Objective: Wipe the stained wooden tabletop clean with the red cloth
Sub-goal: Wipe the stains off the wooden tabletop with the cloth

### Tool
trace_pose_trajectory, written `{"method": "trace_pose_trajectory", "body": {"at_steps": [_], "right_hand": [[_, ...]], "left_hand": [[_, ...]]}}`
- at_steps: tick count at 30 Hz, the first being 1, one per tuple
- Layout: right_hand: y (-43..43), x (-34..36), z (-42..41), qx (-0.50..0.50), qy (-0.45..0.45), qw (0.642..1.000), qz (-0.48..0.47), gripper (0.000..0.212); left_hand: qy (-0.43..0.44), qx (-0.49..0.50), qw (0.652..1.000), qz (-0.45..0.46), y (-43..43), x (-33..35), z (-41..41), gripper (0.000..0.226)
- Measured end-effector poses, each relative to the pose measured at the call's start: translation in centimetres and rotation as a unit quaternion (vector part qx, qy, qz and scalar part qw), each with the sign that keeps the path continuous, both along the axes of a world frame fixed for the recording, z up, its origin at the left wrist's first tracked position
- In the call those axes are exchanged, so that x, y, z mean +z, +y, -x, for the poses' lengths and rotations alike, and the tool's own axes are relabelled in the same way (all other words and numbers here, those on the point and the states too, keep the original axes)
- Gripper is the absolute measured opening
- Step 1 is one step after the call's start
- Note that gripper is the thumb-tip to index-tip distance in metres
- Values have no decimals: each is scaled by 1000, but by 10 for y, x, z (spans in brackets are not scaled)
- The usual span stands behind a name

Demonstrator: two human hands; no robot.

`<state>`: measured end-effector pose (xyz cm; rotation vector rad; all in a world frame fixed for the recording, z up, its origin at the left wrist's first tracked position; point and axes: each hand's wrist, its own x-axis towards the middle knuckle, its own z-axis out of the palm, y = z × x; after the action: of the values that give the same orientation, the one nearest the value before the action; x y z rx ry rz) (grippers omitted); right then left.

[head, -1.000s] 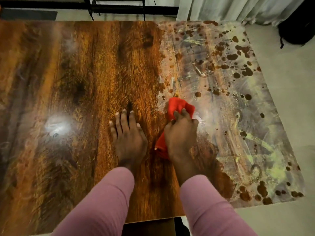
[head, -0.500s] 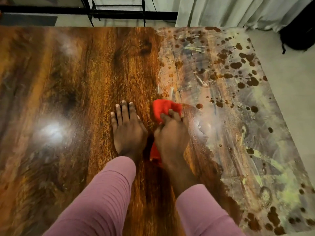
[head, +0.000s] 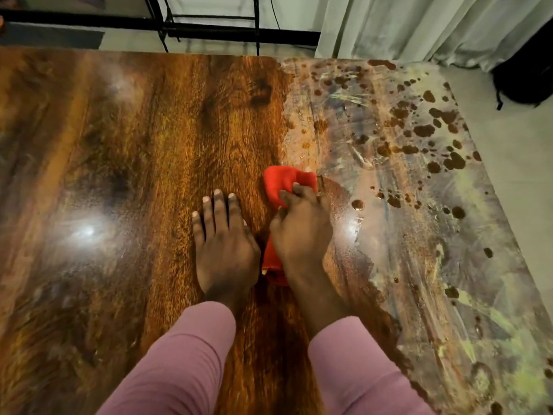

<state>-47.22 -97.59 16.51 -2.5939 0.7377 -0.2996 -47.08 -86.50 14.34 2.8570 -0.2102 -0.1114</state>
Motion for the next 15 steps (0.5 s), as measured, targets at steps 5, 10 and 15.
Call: {"method": "trace_pose_trajectory", "body": {"at_steps": [5,10,15], "right_hand": [[-36,1,-6,62,28,997,21,36],[-56,9,-31,-116,-12,993,9,27],[0,7,-41,27,-2,999,40,30]], "left_hand": [[0,-1,1000,3,1,0,0,57],[-3,-2,1000,1,0,-1,0,57],[8,-7,1000,-11,1,-1,0,58]]}}
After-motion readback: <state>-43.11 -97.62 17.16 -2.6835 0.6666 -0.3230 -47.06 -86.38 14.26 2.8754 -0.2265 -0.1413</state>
